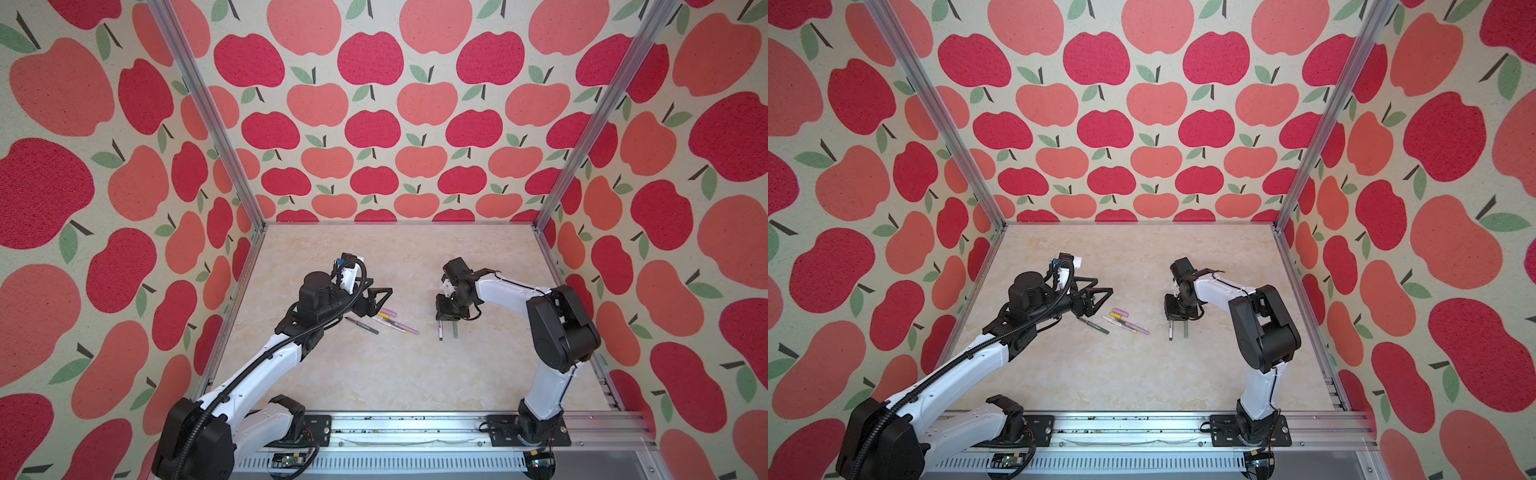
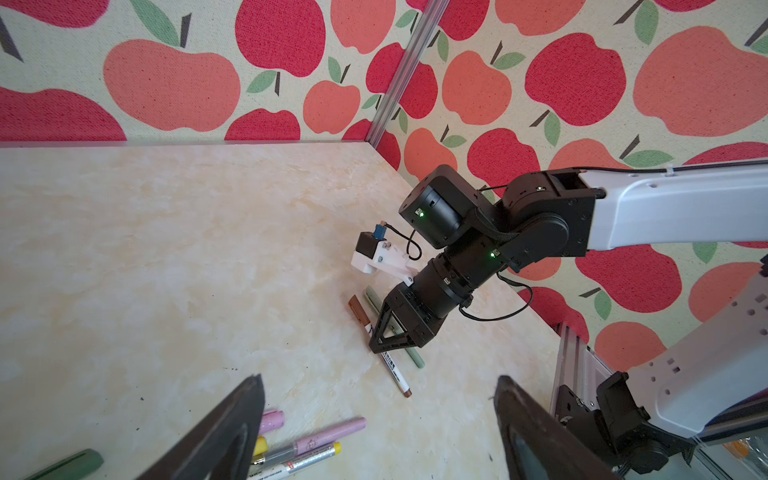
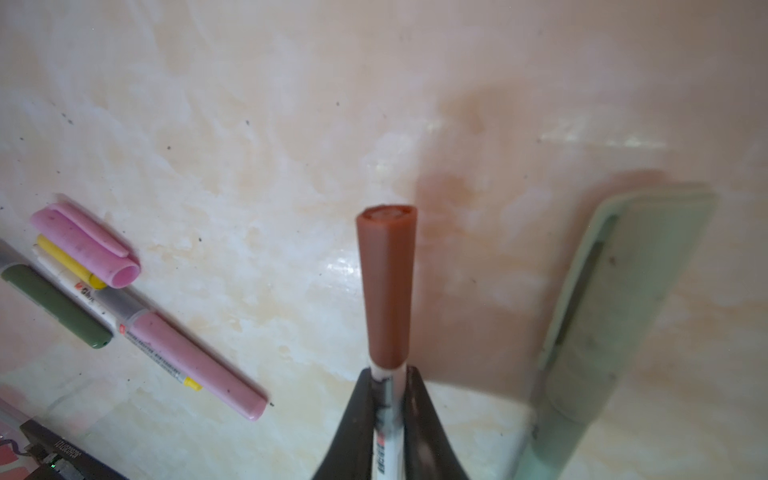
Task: Insert the pens into the pen caps
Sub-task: 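Lower the capped marker to the table and open the right gripper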
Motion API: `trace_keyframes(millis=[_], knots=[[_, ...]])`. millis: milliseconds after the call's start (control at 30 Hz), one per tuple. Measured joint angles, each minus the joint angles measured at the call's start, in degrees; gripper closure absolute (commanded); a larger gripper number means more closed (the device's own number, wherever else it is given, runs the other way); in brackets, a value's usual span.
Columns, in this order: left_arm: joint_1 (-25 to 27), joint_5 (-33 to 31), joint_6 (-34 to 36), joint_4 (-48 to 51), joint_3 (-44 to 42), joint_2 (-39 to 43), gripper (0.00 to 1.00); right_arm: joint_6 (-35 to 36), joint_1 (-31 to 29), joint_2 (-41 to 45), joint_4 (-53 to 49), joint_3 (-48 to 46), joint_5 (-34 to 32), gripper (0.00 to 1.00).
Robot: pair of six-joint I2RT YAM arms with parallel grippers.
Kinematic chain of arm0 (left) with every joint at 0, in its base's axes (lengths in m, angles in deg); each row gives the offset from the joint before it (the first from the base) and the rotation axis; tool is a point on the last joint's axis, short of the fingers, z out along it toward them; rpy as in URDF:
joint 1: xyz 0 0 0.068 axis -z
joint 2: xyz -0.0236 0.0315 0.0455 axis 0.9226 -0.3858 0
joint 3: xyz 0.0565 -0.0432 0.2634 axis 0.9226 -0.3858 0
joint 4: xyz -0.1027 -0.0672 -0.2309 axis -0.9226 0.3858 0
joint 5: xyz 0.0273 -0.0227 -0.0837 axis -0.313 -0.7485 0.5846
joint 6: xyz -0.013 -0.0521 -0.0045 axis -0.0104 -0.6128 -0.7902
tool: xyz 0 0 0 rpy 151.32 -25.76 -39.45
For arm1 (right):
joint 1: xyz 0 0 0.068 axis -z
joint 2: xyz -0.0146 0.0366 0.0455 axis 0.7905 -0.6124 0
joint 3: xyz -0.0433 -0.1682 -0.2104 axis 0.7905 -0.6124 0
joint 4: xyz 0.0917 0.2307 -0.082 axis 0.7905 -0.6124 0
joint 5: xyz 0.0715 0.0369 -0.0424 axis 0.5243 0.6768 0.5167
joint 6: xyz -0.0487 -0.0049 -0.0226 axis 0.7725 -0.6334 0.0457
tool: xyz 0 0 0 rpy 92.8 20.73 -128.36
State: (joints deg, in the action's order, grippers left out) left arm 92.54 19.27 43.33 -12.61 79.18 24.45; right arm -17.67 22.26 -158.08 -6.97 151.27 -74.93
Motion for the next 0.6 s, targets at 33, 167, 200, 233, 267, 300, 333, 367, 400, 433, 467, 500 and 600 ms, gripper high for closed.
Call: trace_keyframes(millis=[33,167,200,233,267,300,333,367,400,433,467,500,600], knots=[[-0.07,0.00,0.00,0.00,0.00,0.00,0.11,0.13,0.00,-0.13,0.00,0.07,-0.15,0.80],[-0.26,0.00,-0.02,0.00,0.00,0.00,0.11,0.42,0.00,-0.66,-0.13,0.52,-0.61,0.78],[-0.35,0.00,-0.02,0.00,0.00,0.00,0.11,0.42,0.02,-0.74,-0.15,0.61,-0.61,0.78],[-0.35,0.00,-0.07,0.00,0.00,0.00,0.11,0.42,0.02,-0.76,-0.22,0.72,-0.63,0.78],[-0.35,0.02,-0.20,0.00,0.00,0.00,0.11,0.42,0.00,-0.79,-0.20,0.76,-0.66,0.78],[-0.35,0.02,-0.37,0.00,0.00,0.00,0.11,0.42,0.00,-0.85,-0.22,0.83,-0.68,0.78],[-0.35,0.02,-0.61,0.00,0.00,0.00,0.11,0.42,0.00,-0.85,-0.22,0.83,-0.68,0.78],[-0.35,0.02,-0.72,-0.02,0.00,0.00,0.11,0.42,0.00,-0.85,-0.22,0.83,-0.70,0.78],[-0.35,0.04,-0.85,0.00,0.00,0.00,0.11,0.44,0.00,-0.85,-0.22,0.85,-0.72,0.78],[-0.37,0.09,-0.90,-0.02,0.00,0.00,0.11,0.44,0.00,-0.85,-0.24,0.87,-0.81,0.78],[-0.46,0.17,-0.92,0.00,0.00,0.00,0.11,0.44,0.00,-0.87,-0.28,0.94,-0.87,0.77],[-0.46,0.22,-0.98,-0.02,0.00,0.00,0.11,0.46,0.00,-0.87,-0.28,0.94,-0.90,0.77],[-0.50,0.46,-1.05,0.00,0.00,0.00,0.11,0.61,0.00,-0.87,-0.44,1.05,-1.05,0.77]])
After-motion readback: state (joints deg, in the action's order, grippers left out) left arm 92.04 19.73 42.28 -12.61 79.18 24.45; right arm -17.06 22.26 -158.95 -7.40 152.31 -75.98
